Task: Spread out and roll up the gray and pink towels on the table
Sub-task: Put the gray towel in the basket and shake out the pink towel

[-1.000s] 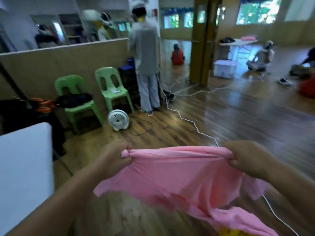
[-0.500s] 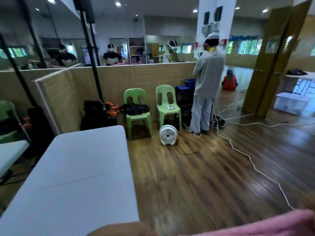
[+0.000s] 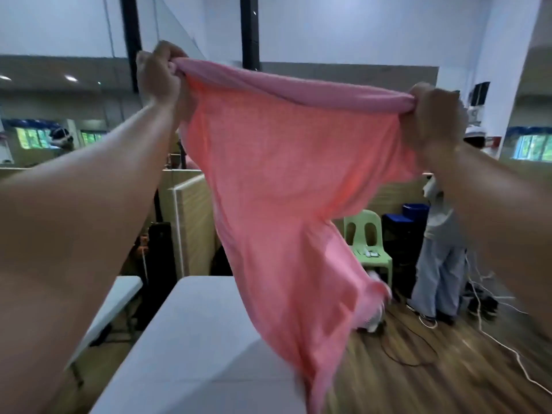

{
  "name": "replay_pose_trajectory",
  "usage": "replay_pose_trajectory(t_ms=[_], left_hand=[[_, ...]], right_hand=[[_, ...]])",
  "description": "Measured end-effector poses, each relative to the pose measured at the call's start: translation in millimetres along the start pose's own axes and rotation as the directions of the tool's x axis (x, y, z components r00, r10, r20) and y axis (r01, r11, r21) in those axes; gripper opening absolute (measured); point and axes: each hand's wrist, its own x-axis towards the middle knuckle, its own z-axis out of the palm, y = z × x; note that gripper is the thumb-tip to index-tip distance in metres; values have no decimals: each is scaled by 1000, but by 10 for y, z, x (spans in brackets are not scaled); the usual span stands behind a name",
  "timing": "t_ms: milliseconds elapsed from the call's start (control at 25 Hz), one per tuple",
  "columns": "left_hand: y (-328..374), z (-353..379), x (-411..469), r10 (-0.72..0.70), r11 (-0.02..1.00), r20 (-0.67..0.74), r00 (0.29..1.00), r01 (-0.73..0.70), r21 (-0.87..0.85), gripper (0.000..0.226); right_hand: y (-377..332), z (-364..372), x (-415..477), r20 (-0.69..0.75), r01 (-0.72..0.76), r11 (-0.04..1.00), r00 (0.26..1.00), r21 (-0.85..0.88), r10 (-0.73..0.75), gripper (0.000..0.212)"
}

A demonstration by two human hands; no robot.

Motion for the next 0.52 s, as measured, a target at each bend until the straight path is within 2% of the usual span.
replay_pose_trajectory(t_ms=[40, 80, 160, 200, 240, 400, 520], left_hand=[[576, -434, 100, 17, 1000, 28, 999, -16, -25, 25], [908, -721, 151, -18, 976, -72, 997, 2, -218, 26], [540, -852, 210, -29, 992, -71, 997, 20, -127, 29], [352, -1064, 205, 24, 971, -39, 999, -33, -236, 29], [132, -1114, 18, 37, 964, 51, 998, -22, -266, 28], [-762, -1418, -851, 99, 991, 252, 963, -72, -112, 19], [-1512, -1664, -2075, 200, 980, 439, 876, -177, -94, 18]], right_hand=[[-83, 17, -11, 23, -10, 1000, 1000, 7, 10, 26], [-126, 61, -68, 46, 22, 1000, 999, -14, -21, 27], [-417, 51, -133, 18, 56, 998, 998, -17, -56, 27], [-562, 122, -236, 33, 85, 995, 996, -43, -84, 24], [-638, 200, -394, 63, 122, 992, 991, -44, -119, 21], [-680, 537, -1536, 216, 206, 978, 957, -28, -195, 8], [-519, 804, -2806, 470, 187, 981, 871, -44, -145, 5]])
